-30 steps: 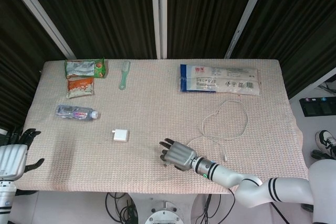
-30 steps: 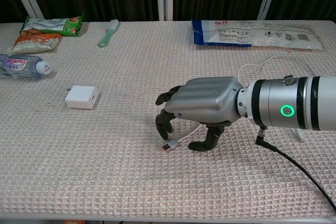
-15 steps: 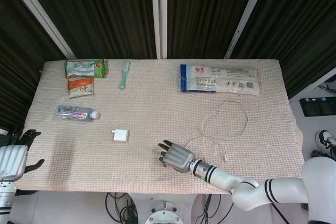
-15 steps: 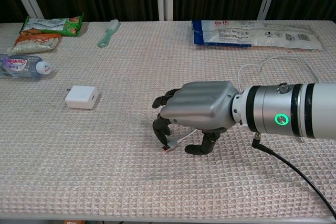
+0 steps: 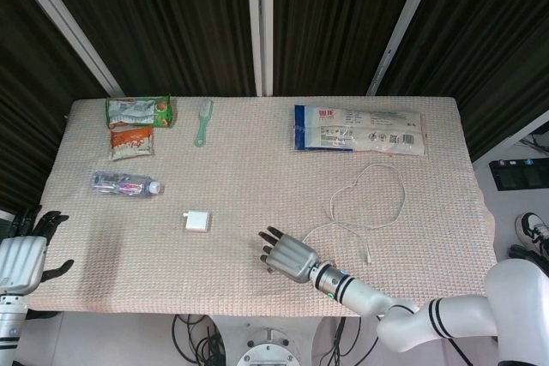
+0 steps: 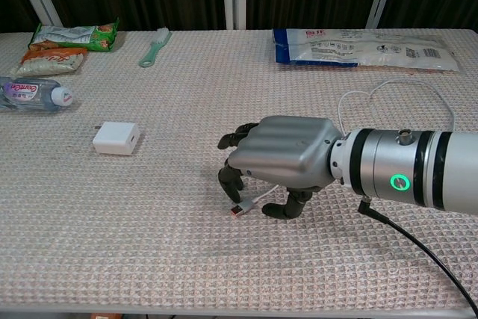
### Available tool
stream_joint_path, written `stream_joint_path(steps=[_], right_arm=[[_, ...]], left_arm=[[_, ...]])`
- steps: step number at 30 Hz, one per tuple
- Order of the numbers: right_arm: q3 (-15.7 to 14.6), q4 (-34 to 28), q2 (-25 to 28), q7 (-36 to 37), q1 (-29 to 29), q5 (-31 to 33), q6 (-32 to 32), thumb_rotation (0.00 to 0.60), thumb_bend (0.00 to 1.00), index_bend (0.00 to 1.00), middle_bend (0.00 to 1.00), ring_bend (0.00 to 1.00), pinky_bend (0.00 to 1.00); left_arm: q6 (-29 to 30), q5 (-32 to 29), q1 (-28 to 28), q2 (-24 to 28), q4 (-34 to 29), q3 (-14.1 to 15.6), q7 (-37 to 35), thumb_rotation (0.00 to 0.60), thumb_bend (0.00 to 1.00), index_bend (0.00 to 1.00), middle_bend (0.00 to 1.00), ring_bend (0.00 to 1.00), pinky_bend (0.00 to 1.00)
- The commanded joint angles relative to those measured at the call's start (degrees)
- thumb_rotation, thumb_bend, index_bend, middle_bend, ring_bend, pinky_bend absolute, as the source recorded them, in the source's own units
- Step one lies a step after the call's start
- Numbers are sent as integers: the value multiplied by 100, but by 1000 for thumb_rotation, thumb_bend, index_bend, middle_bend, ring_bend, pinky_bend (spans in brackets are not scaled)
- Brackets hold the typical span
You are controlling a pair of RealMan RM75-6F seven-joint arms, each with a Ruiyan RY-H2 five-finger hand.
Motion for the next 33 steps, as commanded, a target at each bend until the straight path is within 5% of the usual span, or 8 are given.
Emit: stream_joint_path(steps=[1, 33], right_arm=[[-14, 26, -43, -35, 9, 70, 12, 600, 327, 390, 310, 49, 98], [-81, 159, -492, -194, -161, 216, 587, 600, 268, 459, 334, 78, 88]], left_arm=[[-4, -1, -4, -3, 8, 0, -8, 600, 116, 216, 183, 31, 0], [-10, 33, 1, -52, 189, 31, -223, 600, 116, 216, 183, 31, 0]])
